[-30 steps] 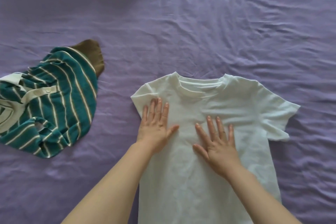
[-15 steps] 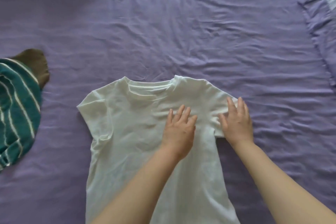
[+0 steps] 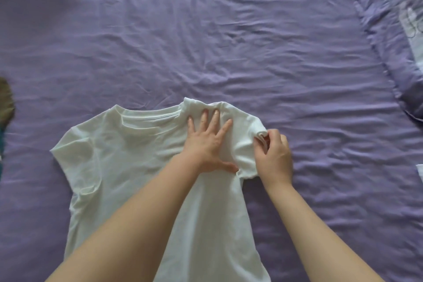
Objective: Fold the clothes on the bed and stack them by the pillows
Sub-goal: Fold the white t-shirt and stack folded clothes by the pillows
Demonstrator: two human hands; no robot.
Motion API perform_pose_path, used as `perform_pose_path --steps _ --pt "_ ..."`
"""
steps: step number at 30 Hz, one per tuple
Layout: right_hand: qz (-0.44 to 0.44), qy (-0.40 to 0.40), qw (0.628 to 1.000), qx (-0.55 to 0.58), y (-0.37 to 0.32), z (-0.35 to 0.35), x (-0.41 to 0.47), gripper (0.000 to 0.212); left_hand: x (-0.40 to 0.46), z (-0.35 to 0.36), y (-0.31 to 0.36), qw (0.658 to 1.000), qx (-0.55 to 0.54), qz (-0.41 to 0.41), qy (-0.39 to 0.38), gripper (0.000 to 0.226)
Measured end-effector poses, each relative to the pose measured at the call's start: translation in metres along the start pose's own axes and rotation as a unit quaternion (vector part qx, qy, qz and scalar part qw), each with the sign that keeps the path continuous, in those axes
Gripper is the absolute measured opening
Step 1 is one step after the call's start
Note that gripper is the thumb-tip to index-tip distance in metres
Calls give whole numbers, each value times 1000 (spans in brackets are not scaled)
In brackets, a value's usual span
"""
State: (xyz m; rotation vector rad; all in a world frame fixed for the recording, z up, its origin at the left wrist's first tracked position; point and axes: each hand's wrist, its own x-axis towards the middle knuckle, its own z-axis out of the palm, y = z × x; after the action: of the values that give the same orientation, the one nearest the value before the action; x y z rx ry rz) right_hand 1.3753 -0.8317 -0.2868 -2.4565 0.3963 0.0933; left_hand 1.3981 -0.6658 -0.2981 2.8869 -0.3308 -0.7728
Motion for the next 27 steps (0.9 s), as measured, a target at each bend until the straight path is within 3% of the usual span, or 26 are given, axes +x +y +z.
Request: perform_pose_path --steps 3,6,9,13,17,22,27 --pt "-17 -32 999 -13 -12 0 2 19 -2 -7 -11 996 -74 7 51 96" --pt "-102 -70 992 13 -33 3 -5 26 -9 -13 -22 979 -149 -13 141 63" --pt "-159 -135 978 -4 -46 17 -18 38 -19 -15 -27 966 -191 -23 173 48" --pt "-224 -82 968 -79 -43 33 -34 31 -39 -3 -29 949 -222 -106 200 47" --pt "-238 -141 940 -199 -18 57 -39 60 -70 33 -27 973 -115 -152 129 55" --pt "-234 -185 903 -308 -9 67 -31 66 -89 63 -34 989 -17 -131 72 64" --pt "-221 -177 925 -255 -12 43 -74 63 -126 68 -31 993 -39 -91 70 61"
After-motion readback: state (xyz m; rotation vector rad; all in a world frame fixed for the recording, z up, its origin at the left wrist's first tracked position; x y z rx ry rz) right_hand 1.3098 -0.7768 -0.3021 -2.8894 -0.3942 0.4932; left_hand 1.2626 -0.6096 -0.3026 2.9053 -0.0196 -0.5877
